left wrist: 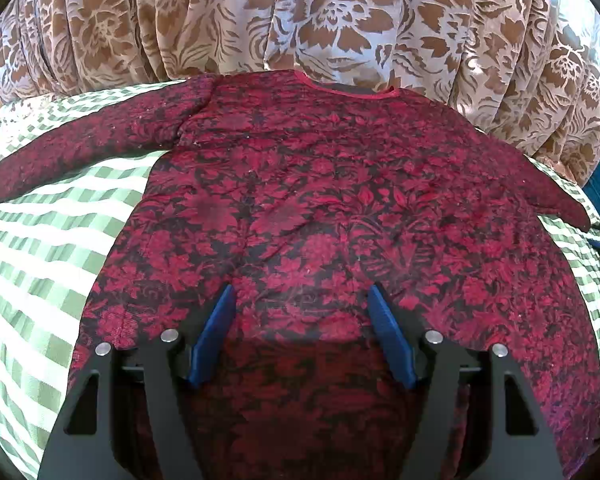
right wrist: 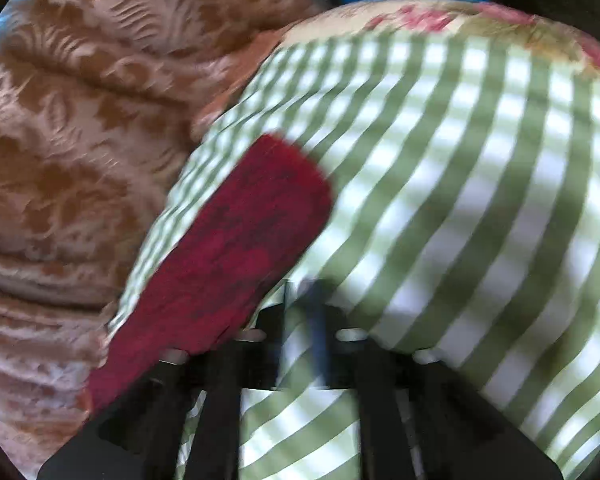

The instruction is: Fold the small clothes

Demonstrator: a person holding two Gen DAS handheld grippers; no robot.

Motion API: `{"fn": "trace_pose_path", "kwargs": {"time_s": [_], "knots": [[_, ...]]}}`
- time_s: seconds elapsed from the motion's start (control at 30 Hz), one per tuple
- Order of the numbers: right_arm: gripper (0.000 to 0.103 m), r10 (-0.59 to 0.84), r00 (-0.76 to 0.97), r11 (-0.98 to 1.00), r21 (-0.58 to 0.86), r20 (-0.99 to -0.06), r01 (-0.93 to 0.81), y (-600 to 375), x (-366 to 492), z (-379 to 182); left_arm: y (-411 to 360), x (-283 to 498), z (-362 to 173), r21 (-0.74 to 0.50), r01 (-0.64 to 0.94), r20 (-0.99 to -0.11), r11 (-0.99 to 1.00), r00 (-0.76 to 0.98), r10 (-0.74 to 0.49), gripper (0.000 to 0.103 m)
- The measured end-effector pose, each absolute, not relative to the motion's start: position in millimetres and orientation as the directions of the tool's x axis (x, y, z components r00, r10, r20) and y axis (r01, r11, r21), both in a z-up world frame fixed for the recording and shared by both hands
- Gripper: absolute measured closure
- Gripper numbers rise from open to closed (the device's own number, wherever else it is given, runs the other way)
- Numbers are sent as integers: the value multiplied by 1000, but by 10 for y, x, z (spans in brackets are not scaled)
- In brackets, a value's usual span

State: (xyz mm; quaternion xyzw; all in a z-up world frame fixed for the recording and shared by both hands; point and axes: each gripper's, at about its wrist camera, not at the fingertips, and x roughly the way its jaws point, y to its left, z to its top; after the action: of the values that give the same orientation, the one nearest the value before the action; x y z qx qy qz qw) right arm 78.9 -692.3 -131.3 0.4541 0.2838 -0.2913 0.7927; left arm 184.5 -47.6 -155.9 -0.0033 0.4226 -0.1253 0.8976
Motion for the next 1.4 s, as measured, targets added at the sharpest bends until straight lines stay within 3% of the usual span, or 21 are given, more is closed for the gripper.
{"fn": "trace_pose_path", "kwargs": {"time_s": [0.03,0.27,0.3,0.4,0.47,0.53,0.67,0.7,0.77,0.83,0.87,0.97,1.27,1.4], "knots": [[42,-210,690,433,567,-693,701,-6859,804,-1284,-475,1844,-1559,-112,222,-758,968,611,-228,35],[42,-211,692,406,582,-690,704,-6781,1257,-1325,-481,1849,-1558,-104,221,-758,970,614,-221,34],[47,-214,685,402,576,-697,712,-6794,1292,-1325,-478,1855,-1558,-102,221,-758,970,615,-219,34],[89,-246,631,410,511,-736,756,-6869,1390,-1271,-481,1863,-1559,-98,221,-758,970,615,-216,34],[92,-296,642,457,485,-707,746,-6806,1342,-1095,-478,1865,-1560,-97,221,-758,970,616,-216,34],[93,-377,576,497,367,-725,786,-6758,1278,-1023,-473,1870,-1561,-96,222,-757,970,617,-216,33],[93,-338,540,499,340,-771,797,-6830,1198,-1230,-477,1874,-1564,-99,226,-757,969,616,-220,32],[92,-336,541,522,326,-771,788,-6796,1218,-1216,-482,1877,-1565,-102,226,-756,969,615,-223,32],[78,-316,559,532,345,-766,773,-6737,1186,-1162,-487,1891,-1553,-110,234,-760,966,607,-233,31],[36,-282,600,545,389,-749,743,-6610,1101,-1070,-475,1897,-1510,-125,235,-766,964,595,-244,31],[31,-275,610,568,386,-743,727,-6513,1060,-1017,-450,1889,-1464,-138,235,-770,962,585,-254,31],[31,-188,649,678,380,-737,629,-6050,968,-927,-296,1804,-1317,-196,211,-757,958,588,-285,31],[31,315,607,821,530,-729,211,-4190,508,-1200,584,1309,-1125,-202,98,-749,975,626,-218,28],[44,378,519,854,505,-767,125,-3605,297,-1358,822,1112,-1266,-220,96,-780,971,580,-234,31]]}}
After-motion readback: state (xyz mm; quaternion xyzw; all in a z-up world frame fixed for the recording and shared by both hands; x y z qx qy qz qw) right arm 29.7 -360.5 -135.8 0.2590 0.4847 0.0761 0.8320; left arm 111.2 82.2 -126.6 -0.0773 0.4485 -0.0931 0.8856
